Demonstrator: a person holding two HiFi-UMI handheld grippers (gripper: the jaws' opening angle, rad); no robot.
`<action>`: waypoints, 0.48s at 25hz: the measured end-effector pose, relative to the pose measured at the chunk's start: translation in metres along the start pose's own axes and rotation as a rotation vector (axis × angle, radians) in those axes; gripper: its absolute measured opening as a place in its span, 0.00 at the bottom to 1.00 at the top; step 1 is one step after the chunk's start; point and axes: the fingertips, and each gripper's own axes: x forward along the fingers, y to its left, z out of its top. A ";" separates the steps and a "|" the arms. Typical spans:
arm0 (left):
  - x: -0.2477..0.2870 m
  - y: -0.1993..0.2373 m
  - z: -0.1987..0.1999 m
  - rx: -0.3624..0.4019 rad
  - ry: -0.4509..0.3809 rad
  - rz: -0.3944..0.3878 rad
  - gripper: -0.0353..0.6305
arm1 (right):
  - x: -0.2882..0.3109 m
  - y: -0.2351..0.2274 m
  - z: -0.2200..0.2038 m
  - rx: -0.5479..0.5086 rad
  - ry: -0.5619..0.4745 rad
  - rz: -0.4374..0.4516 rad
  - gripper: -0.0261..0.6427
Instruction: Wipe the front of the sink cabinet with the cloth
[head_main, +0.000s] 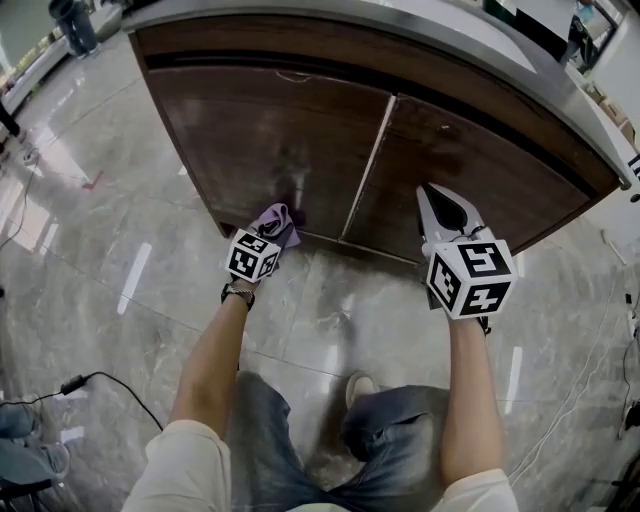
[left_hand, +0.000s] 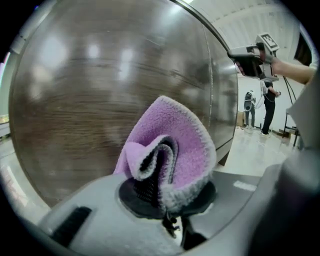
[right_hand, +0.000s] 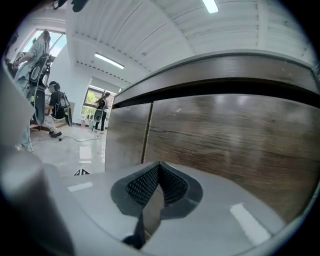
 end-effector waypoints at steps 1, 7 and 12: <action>0.006 -0.010 0.002 0.020 0.004 -0.016 0.13 | -0.006 -0.008 -0.002 0.008 0.003 -0.022 0.05; 0.032 -0.055 0.014 0.066 0.001 -0.072 0.13 | -0.042 -0.051 -0.010 0.082 0.001 -0.130 0.05; 0.048 -0.092 0.023 0.091 0.003 -0.128 0.13 | -0.070 -0.076 -0.022 0.102 0.024 -0.192 0.05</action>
